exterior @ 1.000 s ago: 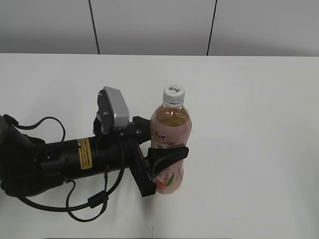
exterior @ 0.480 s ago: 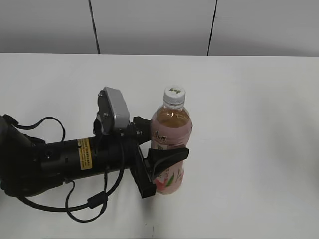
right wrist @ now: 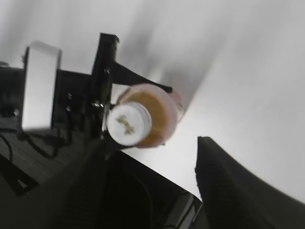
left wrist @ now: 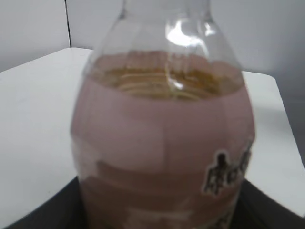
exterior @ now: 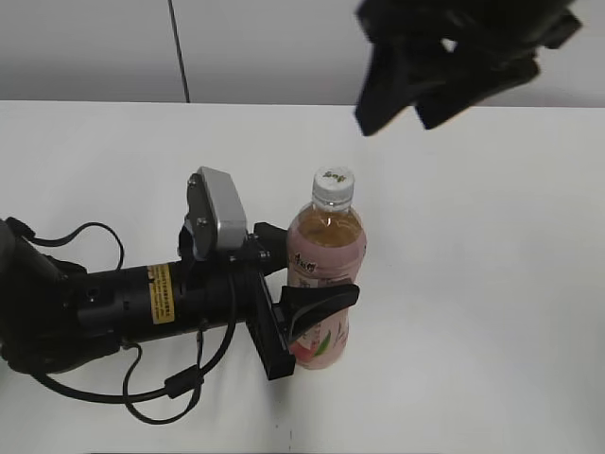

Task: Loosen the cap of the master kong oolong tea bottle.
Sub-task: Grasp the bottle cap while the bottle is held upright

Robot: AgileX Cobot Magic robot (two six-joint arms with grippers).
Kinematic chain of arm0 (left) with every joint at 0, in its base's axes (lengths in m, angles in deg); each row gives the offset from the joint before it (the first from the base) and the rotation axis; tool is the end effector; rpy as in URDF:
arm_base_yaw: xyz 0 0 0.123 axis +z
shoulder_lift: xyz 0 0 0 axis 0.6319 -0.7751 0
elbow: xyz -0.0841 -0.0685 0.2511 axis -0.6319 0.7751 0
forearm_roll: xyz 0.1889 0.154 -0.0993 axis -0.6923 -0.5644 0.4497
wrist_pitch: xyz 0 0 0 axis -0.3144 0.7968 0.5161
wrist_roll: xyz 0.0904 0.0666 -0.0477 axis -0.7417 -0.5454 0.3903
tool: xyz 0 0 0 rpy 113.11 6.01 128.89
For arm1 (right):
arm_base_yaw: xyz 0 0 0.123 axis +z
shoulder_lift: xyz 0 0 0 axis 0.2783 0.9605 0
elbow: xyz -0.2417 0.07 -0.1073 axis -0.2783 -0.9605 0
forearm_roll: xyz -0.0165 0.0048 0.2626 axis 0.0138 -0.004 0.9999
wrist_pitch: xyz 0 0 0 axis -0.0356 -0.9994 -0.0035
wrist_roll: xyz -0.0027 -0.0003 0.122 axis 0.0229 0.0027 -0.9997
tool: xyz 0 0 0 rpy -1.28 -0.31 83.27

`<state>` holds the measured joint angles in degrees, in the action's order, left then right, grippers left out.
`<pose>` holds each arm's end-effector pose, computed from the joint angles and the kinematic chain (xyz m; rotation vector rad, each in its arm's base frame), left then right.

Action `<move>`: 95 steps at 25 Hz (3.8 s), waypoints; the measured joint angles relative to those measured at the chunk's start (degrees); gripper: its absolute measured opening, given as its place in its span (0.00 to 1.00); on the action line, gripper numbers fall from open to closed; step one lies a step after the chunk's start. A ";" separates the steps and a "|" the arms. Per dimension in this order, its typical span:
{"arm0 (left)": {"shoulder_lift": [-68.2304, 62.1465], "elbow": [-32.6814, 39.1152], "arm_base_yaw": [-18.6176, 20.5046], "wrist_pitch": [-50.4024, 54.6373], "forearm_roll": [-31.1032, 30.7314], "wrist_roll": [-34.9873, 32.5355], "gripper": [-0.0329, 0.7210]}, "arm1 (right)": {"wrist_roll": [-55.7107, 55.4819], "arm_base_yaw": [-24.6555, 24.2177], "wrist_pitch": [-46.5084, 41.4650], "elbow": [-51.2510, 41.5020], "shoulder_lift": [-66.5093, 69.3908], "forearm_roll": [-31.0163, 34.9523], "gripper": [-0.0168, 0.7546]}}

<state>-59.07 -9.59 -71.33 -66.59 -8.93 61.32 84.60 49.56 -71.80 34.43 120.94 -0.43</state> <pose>0.2386 -0.2449 0.0766 1.0706 1.4792 -0.9676 0.2738 0.2130 0.3180 -0.7345 2.6904 0.4887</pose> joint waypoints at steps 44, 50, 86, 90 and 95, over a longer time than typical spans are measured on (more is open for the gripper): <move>0.00 0.06 0.00 -0.14 0.09 -3.47 0.57 | -14.61 6.97 -0.23 3.21 11.34 -1.58 0.56; 0.00 0.06 0.00 -0.14 0.09 -3.47 0.57 | -14.67 6.97 -0.23 3.21 11.34 -1.40 0.54; 0.00 0.06 0.00 -0.14 0.09 -3.85 0.57 | -13.92 7.42 -0.39 0.71 9.14 -0.57 0.53; 0.00 0.06 0.00 -0.14 0.09 -3.85 0.57 | -13.87 7.42 -0.39 0.71 9.14 -0.80 0.53; 0.00 0.06 0.00 -0.14 0.09 -3.85 0.57 | -14.25 7.42 -0.39 0.71 9.14 -1.80 0.53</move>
<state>-59.07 -9.53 -71.33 -66.73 -8.84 57.47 70.35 56.98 -72.19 35.13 130.08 -2.23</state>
